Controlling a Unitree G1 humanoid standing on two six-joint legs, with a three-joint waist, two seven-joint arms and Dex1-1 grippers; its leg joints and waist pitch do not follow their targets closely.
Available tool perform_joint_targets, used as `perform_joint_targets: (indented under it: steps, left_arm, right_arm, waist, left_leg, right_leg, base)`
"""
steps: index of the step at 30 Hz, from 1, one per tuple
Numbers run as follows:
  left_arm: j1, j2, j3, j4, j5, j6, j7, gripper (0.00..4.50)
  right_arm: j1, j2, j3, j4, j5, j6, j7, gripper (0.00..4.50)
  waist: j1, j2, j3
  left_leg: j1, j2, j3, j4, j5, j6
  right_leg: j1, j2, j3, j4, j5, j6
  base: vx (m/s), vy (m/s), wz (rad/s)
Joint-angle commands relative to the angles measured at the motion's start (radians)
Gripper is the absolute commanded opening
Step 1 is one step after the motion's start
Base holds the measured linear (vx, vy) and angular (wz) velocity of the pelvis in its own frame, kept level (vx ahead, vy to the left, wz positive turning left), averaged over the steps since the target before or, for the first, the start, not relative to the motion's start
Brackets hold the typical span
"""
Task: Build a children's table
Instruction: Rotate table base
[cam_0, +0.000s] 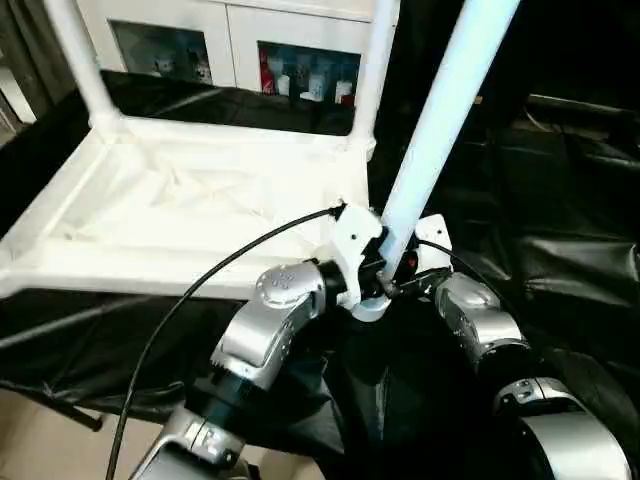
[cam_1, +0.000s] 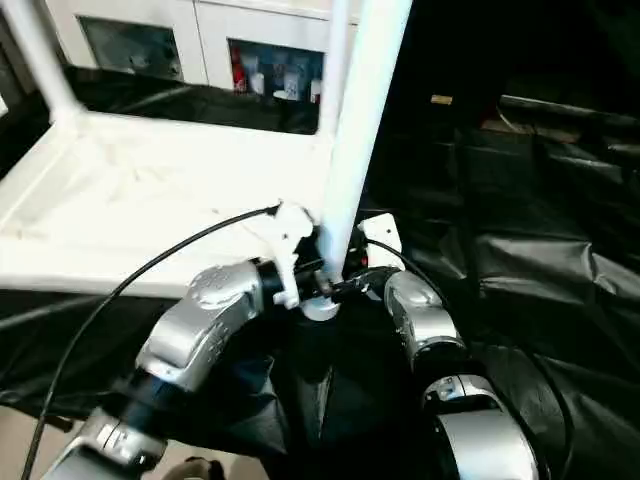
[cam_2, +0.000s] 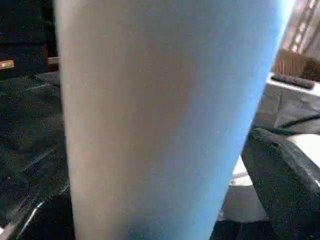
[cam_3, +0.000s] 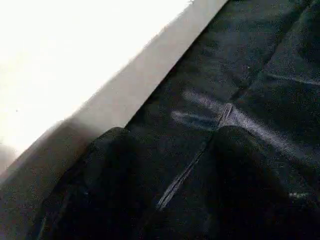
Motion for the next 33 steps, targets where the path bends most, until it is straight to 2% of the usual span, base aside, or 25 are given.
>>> perform_joint_targets:
  steps: [1, 2, 5, 6, 7, 8, 10, 11, 14, 15, 16, 18, 19, 20, 21, 22, 24, 25, 26, 27, 28, 29, 30, 32, 33]
  left_arm:
    - [-0.015, 0.021, 0.012, 0.005, 0.003, -0.013, -0.026, 4.42]
    - [-0.015, 0.026, 0.015, 0.005, 0.002, -0.012, -0.031, 4.42]
    - [0.01, 0.117, 0.027, -0.028, -0.008, 0.01, -0.125, 4.42]
    - [0.026, 0.176, 0.027, -0.04, -0.013, 0.015, -0.185, 4.42]
    - [0.026, 0.176, 0.027, -0.04, -0.013, 0.015, -0.185, 4.42]
    - [0.035, 0.219, 0.027, -0.04, -0.02, 0.018, -0.228, 4.42]
    - [0.039, 0.261, 0.022, -0.031, -0.022, 0.02, -0.273, 4.42]
    - [0.039, 0.283, 0.018, -0.023, -0.017, 0.015, -0.295, 4.42]
    - [0.02, 0.329, 0.002, 0.038, 0.031, -0.04, -0.328, 4.16]
    - [0.005, 0.339, -0.001, 0.071, 0.049, -0.066, -0.332, 4.04]
    - [-0.012, 0.345, -0.004, 0.105, 0.067, -0.09, -0.332, 3.97]
    - [-0.051, 0.352, -0.015, 0.169, 0.096, -0.133, -0.329, 3.74]
    - [-0.055, 0.351, -0.016, 0.176, 0.098, -0.138, -0.329, 3.65]
    - [-0.069, 0.349, -0.018, 0.197, 0.103, -0.151, -0.333, 3.58]
    - [-0.095, 0.345, -0.025, 0.237, 0.112, -0.173, -0.352, 3.51]
    - [-0.107, 0.344, -0.032, 0.258, 0.118, -0.185, -0.367, 3.41]
    - [-0.122, 0.343, -0.041, 0.289, 0.127, -0.202, -0.388, 3.19]
    - [-0.127, 0.341, -0.043, 0.301, 0.13, -0.208, -0.396, 3.04]
    - [-0.136, 0.338, -0.048, 0.318, 0.134, -0.216, -0.41, 3.04]
    - [-0.146, 0.335, -0.051, 0.337, 0.137, -0.224, -0.424, 2.97]
    - [-0.151, 0.334, -0.053, 0.346, 0.138, -0.227, -0.433, 2.89]
    - [-0.168, 0.327, -0.06, 0.378, 0.142, -0.235, -0.462, 2.82]
    - [-0.175, 0.325, -0.063, 0.392, 0.146, -0.24, -0.467, 2.6]
    - [-0.191, 0.32, -0.07, 0.433, 0.161, -0.261, -0.47, 2.5]
    - [-0.205, 0.317, -0.077, 0.475, 0.18, -0.281, -0.469, 2.35]
  right_arm:
    - [-0.004, -0.005, -0.004, -0.023, 0.012, -0.019, 0.022, 3.22]
    - [-0.004, -0.007, -0.005, -0.025, 0.012, -0.019, 0.024, 3.22]
    - [0.003, -0.056, -0.015, -0.062, 0.014, -0.017, 0.066, 3.22]
    - [0.01, -0.089, -0.015, -0.089, 0.016, -0.013, 0.1, 3.22]
    - [0.01, -0.089, -0.015, -0.089, 0.016, -0.013, 0.1, 3.22]
    - [0.017, -0.115, -0.011, -0.111, 0.017, -0.008, 0.13, 3.22]
    - [0.028, -0.146, 0.001, -0.136, 0.011, -0.011, 0.172, 3.22]
    - [0.035, -0.163, 0.007, -0.152, 0.009, -0.013, 0.201, 3.22]
    - [0.066, -0.213, 0.029, -0.216, 0.008, -0.014, 0.294, 3.22]
    - [0.084, -0.234, 0.039, -0.252, 0.007, -0.014, 0.326, 3.22]
    - [0.1, -0.252, 0.048, -0.285, 0.01, -0.011, 0.361, 3.22]
    - [0.144, -0.299, 0.067, -0.374, 0.036, 0.037, 0.455, 3.22]
    - [0.151, -0.306, 0.07, -0.386, 0.04, 0.045, 0.469, 3.22]
    - [0.172, -0.33, 0.079, -0.427, 0.054, 0.069, 0.512, 3.22]
    - [0.216, -0.378, 0.096, -0.504, 0.076, 0.112, 0.592, 3.22]
    - [0.234, -0.4, 0.102, -0.537, 0.082, 0.13, 0.623, 3.22]
    - [0.258, -0.429, 0.11, -0.576, 0.089, 0.154, 0.658, 3.22]
    - [0.264, -0.437, 0.111, -0.588, 0.091, 0.162, 0.666, 3.22]
    - [0.276, -0.452, 0.113, -0.609, 0.094, 0.176, 0.68, 3.22]
    - [0.289, -0.466, 0.113, -0.635, 0.097, 0.189, 0.69, 3.22]
    - [0.295, -0.473, 0.112, -0.649, 0.1, 0.198, 0.693, 3.22]
    - [0.312, -0.494, 0.109, -0.693, 0.111, 0.227, 0.704, 3.22]
    - [0.318, -0.5, 0.106, -0.707, 0.117, 0.238, 0.706, 3.22]
    - [0.327, -0.508, 0.102, -0.73, 0.122, 0.256, 0.707, 3.22]
    - [0.336, -0.514, 0.1, -0.75, 0.124, 0.269, 0.706, 3.22]
  waist:
    - [0.012, 0.002, -0.099]
    - [0.012, 0.006, -0.101]
    - [0.016, 0.009, -0.104]
    - [0.018, 0.009, -0.107]
    - [0.02, 0.01, -0.107]
    - [0.025, 0.017, -0.11]
    - [0.027, 0.02, -0.11]
    - [0.029, 0.023, -0.11]
    - [0.036, 0.025, -0.111]
    - [0.04, 0.024, -0.109]
    - [0.041, 0.027, -0.111]
    - [0.045, 0.024, -0.11]
    - [0.048, 0.026, -0.11]
    - [0.048, 0.023, -0.109]
    - [0.049, 0.028, -0.11]
    - [0.053, 0.026, -0.109]
    - [0.055, 0.036, -0.113]
    - [0.054, 0.032, -0.113]
    - [0.052, 0.039, -0.112]
    - [0.05, 0.033, -0.113]
    - [0.051, 0.032, -0.113]
    - [0.053, 0.043, -0.114]
    - [0.051, 0.044, -0.115]
    - [0.051, 0.046, -0.115]
    - [0.049, 0.052, -0.117]
  left_leg:
    - [0.011, 0.005, -0.004, -0.052, -0.123, 0.084]
    - [0.013, 0.007, -0.004, -0.052, -0.126, 0.086]
    - [0.018, 0.008, -0.004, -0.052, -0.135, 0.081]
    - [0.018, 0.008, -0.004, -0.051, -0.136, 0.079]
    - [0.019, 0.008, -0.004, -0.052, -0.136, 0.077]
    - [0.022, 0.007, -0.003, -0.05, -0.137, 0.073]
    - [0.021, 0.006, -0.002, -0.051, -0.143, 0.066]
    - [0.024, 0.008, 0.0, -0.05, -0.156, 0.058]
    - [0.021, 0.008, -0.001, -0.051, -0.165, 0.049]
    - [0.023, 0.007, -0.001, -0.052, -0.182, 0.05]
    - [0.022, 0.007, -0.002, -0.051, -0.183, 0.047]
    - [0.022, 0.006, -0.003, -0.054, -0.199, 0.043]
    - [0.024, 0.005, -0.004, -0.054, -0.21, 0.041]
    - [0.02, 0.005, -0.005, -0.056, -0.208, 0.042]
    - [0.022, 0.007, -0.006, -0.054, -0.217, 0.043]
    - [0.022, 0.007, -0.005, -0.054, -0.222, 0.046]
    - [0.02, 0.006, -0.008, -0.051, -0.21, 0.052]
    - [0.02, 0.007, -0.007, -0.052, -0.21, 0.056]
    - [0.015, 0.004, -0.009, -0.051, -0.209, 0.058]
    - [0.014, 0.004, -0.008, -0.05, -0.211, 0.06]
    - [0.015, 0.003, -0.008, -0.05, -0.212, 0.062]
    - [0.016, 0.003, -0.008, -0.049, -0.214, 0.061]
    - [0.017, 0.002, -0.01, -0.049, -0.221, 0.059]
    - [0.016, 0.002, -0.011, -0.05, -0.225, 0.057]
    - [0.017, 0.002, -0.011, -0.05, -0.232, 0.055]
  right_leg:
    - [0.073, -0.035, 0.026, -0.052, 0.077, -0.314]
    - [0.072, -0.036, 0.024, -0.054, 0.064, -0.315]
    - [0.069, -0.033, 0.023, -0.055, 0.034, -0.308]
    - [0.069, -0.033, 0.023, -0.054, 0.024, -0.301]
    - [0.069, -0.033, 0.023, -0.054, 0.016, -0.299]
    - [0.066, -0.03, 0.023, -0.054, 0.008, -0.292]
    - [0.065, -0.029, 0.023, -0.054, -0.003, -0.286]
    - [0.06, -0.03, 0.024, -0.056, -0.014, -0.286]
    - [0.063, -0.029, 0.022, -0.054, -0.015, -0.282]
    - [0.061, -0.026, 0.023, -0.061, -0.032, -0.268]
    - [0.064, -0.028, 0.023, -0.057, -0.032, -0.266]
    - [0.064, -0.028, 0.023, -0.063, -0.054, -0.253]
    - [0.065, -0.027, 0.024, -0.066, -0.064, -0.246]
    - [0.068, -0.029, 0.023, -0.065, -0.064, -0.247]
    - [0.066, -0.031, 0.023, -0.066, -0.064, -0.254]
    - [0.067, -0.029, 0.023, -0.069, -0.069, -0.251]
    - [0.068, -0.033, 0.022, -0.064, -0.047, -0.263]
    - [0.068, -0.032, 0.023, -0.067, -0.047, -0.263]
    - [0.07, -0.033, 0.021, -0.068, -0.055, -0.267]
    - [0.071, -0.036, 0.022, -0.069, -0.073, -0.265]
    - [0.07, -0.035, 0.022, -0.073, -0.092, -0.26]
    - [0.069, -0.037, 0.022, -0.073, -0.105, -0.26]
    - [0.07, -0.034, 0.022, -0.077, -0.122, -0.252]
    - [0.069, -0.035, 0.019, -0.079, -0.147, -0.244]
    - [0.067, -0.035, 0.019, -0.082, -0.167, -0.24]
  base:
    - [0.0, 0.0, 0.0]
    - [0.0, 0.0, 0.0]
    - [0.0, 0.0, 0.0]
    - [0.0, 0.0, 0.0]
    - [0.0, 0.0, 0.0]
    - [0.0, 0.0, 0.0]
    - [0.0, 0.0, 0.0]
    - [0.0, 0.0, 0.0]
    - [0.0, 0.0, 0.0]
    - [0.0, 0.0, 0.0]
    - [0.0, 0.0, 0.0]
    - [0.0, 0.0, 0.0]
    - [0.0, 0.0, 0.0]
    - [0.0, 0.0, 0.0]
    - [0.0, 0.0, 0.0]
    - [0.0, 0.0, 0.0]
    - [0.0, 0.0, 0.0]
    - [0.0, 0.0, 0.0]
    - [0.0, 0.0, 0.0]
    - [0.0, 0.0, 0.0]
    - [0.0, 0.0, 0.0]
    - [0.0, 0.0, 0.0]
    - [0.0, 0.0, 0.0]
    - [0.0, 0.0, 0.0]
    - [0.0, 0.0, 0.0]
